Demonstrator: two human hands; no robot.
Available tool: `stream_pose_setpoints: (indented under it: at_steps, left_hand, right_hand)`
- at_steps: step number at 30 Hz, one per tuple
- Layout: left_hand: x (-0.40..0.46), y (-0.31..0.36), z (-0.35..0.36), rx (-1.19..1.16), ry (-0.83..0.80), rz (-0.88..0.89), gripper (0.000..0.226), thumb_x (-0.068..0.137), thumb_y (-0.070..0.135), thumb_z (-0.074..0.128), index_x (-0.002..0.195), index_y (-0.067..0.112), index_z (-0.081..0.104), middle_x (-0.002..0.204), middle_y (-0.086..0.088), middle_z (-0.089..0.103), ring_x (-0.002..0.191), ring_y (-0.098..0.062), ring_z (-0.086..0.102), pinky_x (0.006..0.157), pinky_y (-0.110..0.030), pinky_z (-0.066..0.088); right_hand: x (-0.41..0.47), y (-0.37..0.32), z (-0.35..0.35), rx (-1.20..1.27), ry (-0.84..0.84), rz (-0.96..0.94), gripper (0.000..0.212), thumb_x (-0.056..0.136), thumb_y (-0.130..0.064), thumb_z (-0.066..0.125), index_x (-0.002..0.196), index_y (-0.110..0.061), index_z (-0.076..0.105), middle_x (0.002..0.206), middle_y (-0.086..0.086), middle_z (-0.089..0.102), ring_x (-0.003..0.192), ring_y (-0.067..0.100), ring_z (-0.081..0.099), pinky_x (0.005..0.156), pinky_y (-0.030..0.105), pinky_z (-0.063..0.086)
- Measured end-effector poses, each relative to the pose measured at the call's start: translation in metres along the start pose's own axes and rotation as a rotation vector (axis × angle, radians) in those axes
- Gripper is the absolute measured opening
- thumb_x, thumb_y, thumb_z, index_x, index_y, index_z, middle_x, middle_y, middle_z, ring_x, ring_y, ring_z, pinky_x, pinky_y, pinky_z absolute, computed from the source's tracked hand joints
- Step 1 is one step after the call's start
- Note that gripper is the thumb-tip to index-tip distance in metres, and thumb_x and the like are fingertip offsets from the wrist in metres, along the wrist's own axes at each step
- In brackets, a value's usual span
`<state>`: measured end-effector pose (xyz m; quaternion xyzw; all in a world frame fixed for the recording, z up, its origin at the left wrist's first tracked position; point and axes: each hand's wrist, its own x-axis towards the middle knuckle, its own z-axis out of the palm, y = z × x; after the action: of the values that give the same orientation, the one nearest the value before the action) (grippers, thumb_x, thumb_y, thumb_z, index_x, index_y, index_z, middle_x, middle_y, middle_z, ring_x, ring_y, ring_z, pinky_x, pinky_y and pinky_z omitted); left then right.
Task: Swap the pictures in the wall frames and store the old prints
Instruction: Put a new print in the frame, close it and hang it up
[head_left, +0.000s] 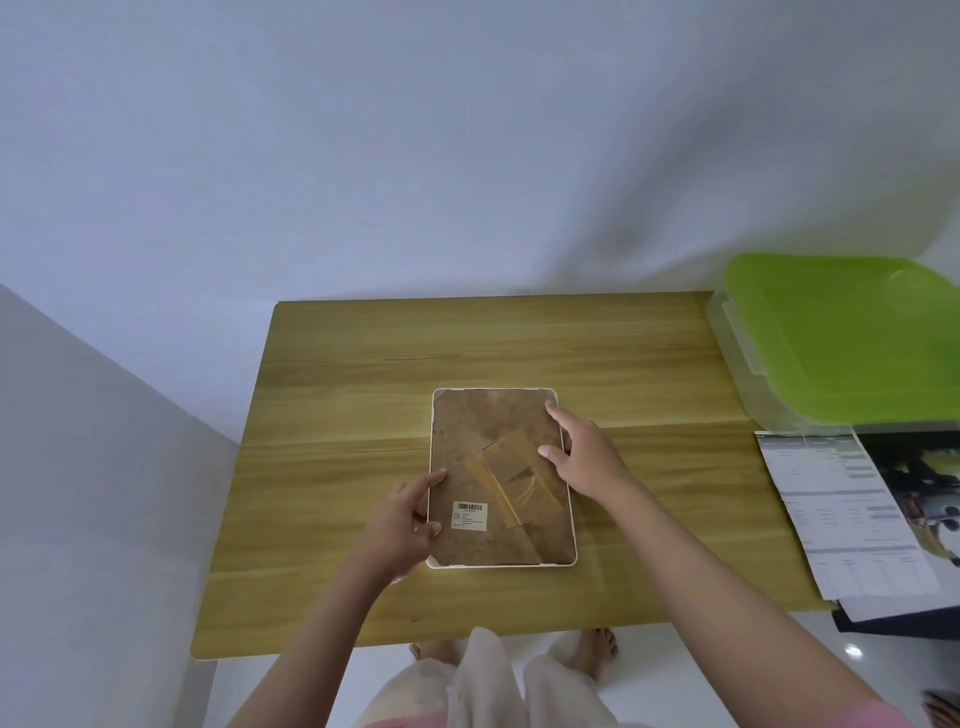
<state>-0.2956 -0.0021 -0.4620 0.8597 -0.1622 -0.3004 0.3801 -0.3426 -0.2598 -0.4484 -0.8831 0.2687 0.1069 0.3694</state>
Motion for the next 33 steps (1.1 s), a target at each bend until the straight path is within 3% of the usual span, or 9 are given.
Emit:
stream_pose_setpoints:
  at_steps: [4, 9, 13, 17, 20, 22, 25, 28, 33]
  left_hand:
    - [0.0, 0.0, 0.0, -0.013, 0.004, -0.013, 0.065, 0.081, 0.0, 0.063, 0.134, 0.032, 0.045, 0.099, -0.003, 0.048, 0.063, -0.008, 0.045, 0.071, -0.019, 0.044]
    - [-0.009, 0.007, 0.003, 0.024, 0.065, -0.028, 0.059, 0.085, 0.004, 0.059, 0.135, 0.032, 0.044, 0.102, -0.001, 0.049, 0.074, -0.003, 0.051, 0.064, -0.008, 0.038]
    - [-0.014, 0.007, 0.001, -0.092, 0.122, -0.048, 0.051, 0.083, -0.001, 0.059, 0.125, 0.028, 0.054, 0.1, -0.001, 0.055, 0.059, 0.001, 0.057, 0.058, -0.006, 0.045]
    - [-0.019, 0.01, -0.016, -0.363, 0.114, -0.081, 0.046, 0.082, -0.008, 0.058, 0.104, 0.032, 0.062, 0.086, -0.002, 0.06, 0.055, 0.0, 0.055, 0.061, -0.012, 0.048]
    - [-0.022, 0.016, -0.03, -0.522, 0.075, -0.076, 0.048, 0.082, -0.01, 0.058, 0.105, 0.032, 0.064, 0.096, -0.007, 0.06, 0.071, -0.016, 0.062, 0.063, -0.027, 0.054]
    - [-0.024, 0.026, -0.04, -0.562, 0.034, -0.061, 0.047, 0.083, -0.01, 0.057, 0.113, 0.025, 0.063, 0.098, -0.006, 0.056, 0.071, -0.018, 0.062, 0.055, -0.024, 0.051]
    - [-0.025, 0.045, -0.053, -0.589, 0.023, 0.004, 0.048, 0.083, -0.012, 0.054, 0.116, 0.023, 0.06, 0.1, -0.006, 0.053, 0.07, -0.023, 0.058, 0.048, -0.021, 0.047]
    - [-0.025, 0.067, -0.061, -0.597, 0.097, 0.07, 0.047, 0.084, -0.01, 0.055, 0.114, 0.025, 0.06, 0.101, -0.008, 0.053, 0.067, -0.018, 0.058, 0.048, -0.022, 0.045]
    - [-0.025, 0.105, -0.067, -0.541, 0.259, 0.197, 0.044, 0.079, 0.001, 0.066, 0.11, 0.033, 0.065, 0.096, -0.001, 0.06, 0.074, -0.012, 0.061, 0.055, -0.026, 0.05]
  right_hand:
    - [0.004, -0.002, -0.001, -0.005, -0.006, 0.02, 0.065, 0.087, -0.026, 0.063, 0.144, -0.029, 0.033, 0.139, 0.003, 0.048, 0.123, 0.023, 0.049, 0.1, 0.035, 0.042]
    - [-0.001, -0.002, 0.004, -0.051, 0.044, 0.05, 0.063, 0.089, -0.03, 0.059, 0.145, -0.034, 0.031, 0.088, 0.002, 0.051, 0.07, 0.015, 0.046, 0.065, 0.027, 0.038]
    - [-0.007, -0.002, 0.014, 0.032, 0.08, 0.118, 0.058, 0.091, -0.027, 0.056, 0.143, -0.039, 0.032, 0.125, 0.009, 0.051, 0.084, 0.019, 0.055, 0.079, 0.028, 0.045]
    - [-0.016, -0.005, 0.015, 0.307, 0.091, 0.107, 0.055, 0.09, -0.018, 0.058, 0.141, -0.031, 0.04, 0.14, -0.003, 0.047, 0.124, 0.018, 0.049, 0.103, 0.034, 0.042]
    - [-0.023, -0.009, 0.011, 0.401, 0.134, 0.098, 0.049, 0.09, -0.016, 0.06, 0.134, -0.031, 0.047, 0.105, -0.012, 0.056, 0.09, 0.009, 0.055, 0.08, 0.02, 0.045]
    - [-0.025, -0.015, 0.005, 0.419, 0.163, 0.072, 0.045, 0.09, -0.016, 0.06, 0.131, -0.033, 0.049, 0.086, -0.017, 0.049, 0.067, 0.003, 0.048, 0.062, 0.013, 0.041]
    - [-0.026, -0.03, -0.009, 0.379, 0.205, 0.05, 0.048, 0.089, -0.021, 0.06, 0.134, -0.032, 0.048, 0.102, -0.003, 0.056, 0.08, 0.011, 0.059, 0.078, 0.026, 0.052]
    - [-0.03, -0.055, -0.023, 0.17, 0.346, -0.118, 0.046, 0.09, -0.023, 0.059, 0.134, -0.022, 0.049, 0.113, 0.003, 0.048, 0.106, 0.02, 0.054, 0.097, 0.031, 0.043]
    - [-0.051, -0.114, -0.042, 0.252, 0.261, -0.466, 0.045, 0.09, -0.03, 0.059, 0.133, -0.035, 0.046, 0.105, -0.008, 0.06, 0.091, 0.003, 0.06, 0.081, 0.02, 0.05]
